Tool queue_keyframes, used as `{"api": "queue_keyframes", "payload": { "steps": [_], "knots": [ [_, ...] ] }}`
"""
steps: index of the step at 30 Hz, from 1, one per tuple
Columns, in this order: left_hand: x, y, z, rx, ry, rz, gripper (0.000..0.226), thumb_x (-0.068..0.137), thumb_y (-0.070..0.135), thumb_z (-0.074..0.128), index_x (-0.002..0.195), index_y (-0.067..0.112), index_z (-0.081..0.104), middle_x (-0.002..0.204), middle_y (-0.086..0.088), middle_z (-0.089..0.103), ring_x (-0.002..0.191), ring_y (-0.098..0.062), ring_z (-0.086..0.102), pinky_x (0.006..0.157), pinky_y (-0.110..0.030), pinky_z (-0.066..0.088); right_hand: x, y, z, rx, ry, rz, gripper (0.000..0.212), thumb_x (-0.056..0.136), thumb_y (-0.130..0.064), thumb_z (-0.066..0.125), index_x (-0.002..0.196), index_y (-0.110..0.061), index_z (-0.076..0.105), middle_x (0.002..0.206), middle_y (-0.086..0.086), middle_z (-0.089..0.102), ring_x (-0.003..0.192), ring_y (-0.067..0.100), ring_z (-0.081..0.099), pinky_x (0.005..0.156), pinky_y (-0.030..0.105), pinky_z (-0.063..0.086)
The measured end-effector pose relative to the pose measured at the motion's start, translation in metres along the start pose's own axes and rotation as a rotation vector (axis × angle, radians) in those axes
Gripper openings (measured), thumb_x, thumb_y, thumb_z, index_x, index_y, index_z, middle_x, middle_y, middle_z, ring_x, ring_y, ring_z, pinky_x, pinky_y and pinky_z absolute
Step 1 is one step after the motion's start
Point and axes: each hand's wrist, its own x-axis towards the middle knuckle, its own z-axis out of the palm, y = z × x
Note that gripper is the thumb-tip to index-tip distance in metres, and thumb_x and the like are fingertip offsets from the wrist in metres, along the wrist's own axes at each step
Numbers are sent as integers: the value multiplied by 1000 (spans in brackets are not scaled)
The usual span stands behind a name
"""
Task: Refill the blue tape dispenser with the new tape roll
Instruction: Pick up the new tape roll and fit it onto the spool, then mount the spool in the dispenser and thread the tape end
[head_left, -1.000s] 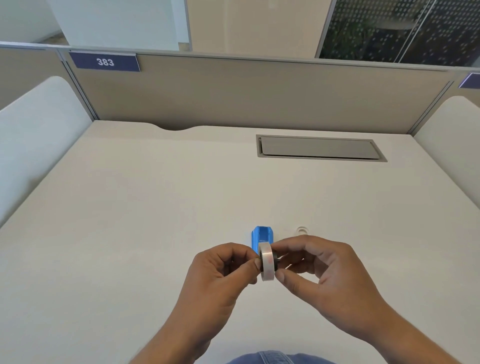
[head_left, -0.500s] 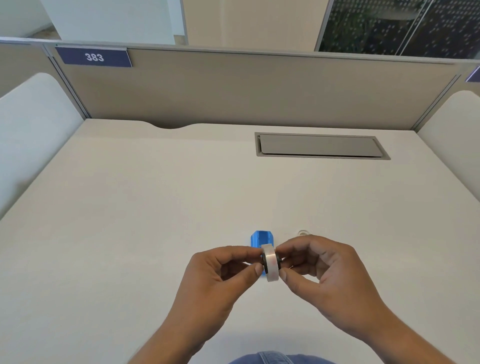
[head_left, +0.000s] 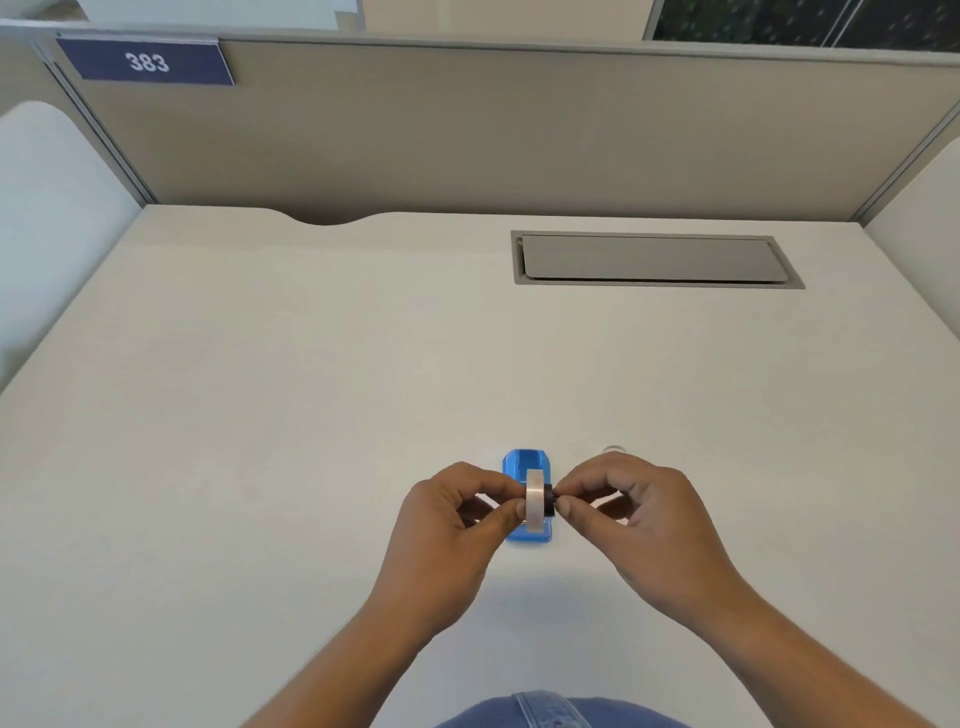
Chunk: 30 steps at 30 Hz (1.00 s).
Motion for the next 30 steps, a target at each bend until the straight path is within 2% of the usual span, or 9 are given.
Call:
{"api": "queue_keyframes", "payload": {
  "steps": [4, 9, 15, 19, 25, 30],
  "knots": [
    [27, -10, 9, 173, 40, 59, 19, 84, 21, 74, 73, 37, 72, 79, 11, 63, 59, -3, 50, 56, -11, 40, 24, 24, 6, -117, 31, -1, 15, 81, -11, 77, 78, -25, 76, 82, -15, 68, 73, 10, 64, 62, 13, 45],
    [59, -24, 21, 333, 70, 61, 24, 86, 21, 72, 74, 42, 66, 67, 11, 47, 60, 5, 48, 55, -16, 33, 48, 54, 14, -184, 67, -11, 12, 81, -13, 77, 80, -25, 75, 77, -13, 65, 67, 8, 58, 59, 9, 40],
    [80, -37, 31, 422, 50, 62, 11, 87, 19, 69, 85, 29, 74, 71, 13, 49, 66, 1, 51, 59, -17, 35, 59, 78, 19, -207, 104, -11, 16, 79, -10, 76, 81, -26, 74, 70, -13, 60, 66, 8, 57, 60, 10, 41],
    [84, -44, 34, 468, 42, 77, 11, 88, 19, 69, 90, 28, 74, 72, 14, 47, 67, 2, 50, 58, -15, 33, 61, 87, 22, -210, 103, 12, 15, 80, -11, 76, 81, -25, 74, 74, -11, 63, 67, 10, 57, 64, 18, 44],
    [87, -53, 35, 507, 42, 73, 9, 88, 23, 69, 93, 29, 74, 75, 15, 49, 69, -1, 51, 57, -15, 33, 61, 94, 27, -210, 99, -1, 18, 80, -9, 76, 83, -27, 73, 74, -13, 61, 71, 6, 56, 63, 6, 41],
    [86, -61, 35, 539, 56, 65, 12, 87, 24, 70, 97, 30, 73, 76, 15, 49, 70, 2, 51, 56, -14, 33, 60, 100, 31, -237, 87, 0, 13, 81, -12, 76, 85, -25, 74, 73, -13, 60, 71, 7, 56, 66, 7, 42]
  ]
}}
